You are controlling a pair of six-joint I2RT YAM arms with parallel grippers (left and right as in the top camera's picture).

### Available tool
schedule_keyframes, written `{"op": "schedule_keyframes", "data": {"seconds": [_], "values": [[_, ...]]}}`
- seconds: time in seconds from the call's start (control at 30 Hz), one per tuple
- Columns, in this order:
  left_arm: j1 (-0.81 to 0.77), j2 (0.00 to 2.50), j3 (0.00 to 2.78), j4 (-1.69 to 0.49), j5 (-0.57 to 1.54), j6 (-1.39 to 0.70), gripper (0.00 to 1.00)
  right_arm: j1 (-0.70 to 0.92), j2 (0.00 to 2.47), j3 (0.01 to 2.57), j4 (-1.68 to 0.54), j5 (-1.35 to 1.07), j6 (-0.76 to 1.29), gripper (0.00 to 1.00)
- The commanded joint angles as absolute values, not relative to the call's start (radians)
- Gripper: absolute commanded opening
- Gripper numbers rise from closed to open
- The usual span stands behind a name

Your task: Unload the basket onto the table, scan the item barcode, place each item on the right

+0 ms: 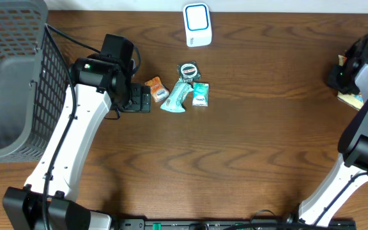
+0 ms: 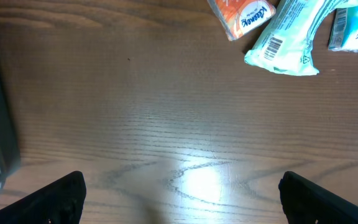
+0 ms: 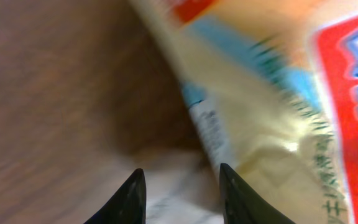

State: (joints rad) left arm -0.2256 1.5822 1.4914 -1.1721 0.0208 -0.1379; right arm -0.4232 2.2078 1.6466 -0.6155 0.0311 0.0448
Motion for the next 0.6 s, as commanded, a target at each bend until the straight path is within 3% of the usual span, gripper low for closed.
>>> {"op": "schedule_keyframes", "data": {"seconds": [0.0,0.13,0.33,0.57], "values": [[-0.226,1.585,1.488,-1.175,0.015,-0.143,0.98,-0.471,2.2,1.626,-0.599,0.076,0.048,0.31],[-0.226,1.585,1.488,-1.176,0.015,-0.143,0.98,-0.497,2.196,1.641,-0.61,0.059,0.047,0.35],[-0.226,1.585,1.488,-1.175,0.015,-0.143,0.98,-0.483,2.118,1.682,-0.619,-0.207,0.079,0.41],[-0.226,1.585,1.488,-1.176,0.015,-0.143,0.98,-0.352,2.02,1.687,-0.603,-0.495,0.154,0.5]]}}
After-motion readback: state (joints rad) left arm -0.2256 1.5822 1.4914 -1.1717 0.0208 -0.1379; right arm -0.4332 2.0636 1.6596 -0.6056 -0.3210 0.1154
